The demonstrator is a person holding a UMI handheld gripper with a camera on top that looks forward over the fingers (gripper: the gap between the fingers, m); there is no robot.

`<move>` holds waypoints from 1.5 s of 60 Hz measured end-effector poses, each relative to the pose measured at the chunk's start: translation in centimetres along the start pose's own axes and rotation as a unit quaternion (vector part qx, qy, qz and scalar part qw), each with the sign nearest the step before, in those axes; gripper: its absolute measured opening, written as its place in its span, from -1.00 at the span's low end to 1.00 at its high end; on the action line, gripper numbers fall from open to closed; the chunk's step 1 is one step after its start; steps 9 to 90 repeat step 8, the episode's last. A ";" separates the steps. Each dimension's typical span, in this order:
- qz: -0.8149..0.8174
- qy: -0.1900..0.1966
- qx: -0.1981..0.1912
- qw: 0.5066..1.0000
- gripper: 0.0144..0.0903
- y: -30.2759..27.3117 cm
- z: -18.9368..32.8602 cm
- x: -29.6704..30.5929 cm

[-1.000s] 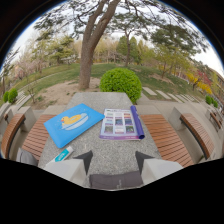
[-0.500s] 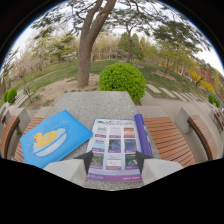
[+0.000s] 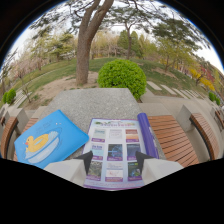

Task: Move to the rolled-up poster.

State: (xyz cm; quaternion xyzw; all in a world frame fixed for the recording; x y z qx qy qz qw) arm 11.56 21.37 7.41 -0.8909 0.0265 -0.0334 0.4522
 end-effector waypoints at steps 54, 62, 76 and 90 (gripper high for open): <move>0.004 0.003 -0.001 1.000 0.85 0.2 0.1 0.2; 0.004 0.003 -0.001 1.000 0.85 0.2 0.1 0.2; 0.004 0.003 -0.001 1.000 0.85 0.2 0.1 0.2; 0.004 0.003 -0.001 1.000 0.85 0.2 0.1 0.2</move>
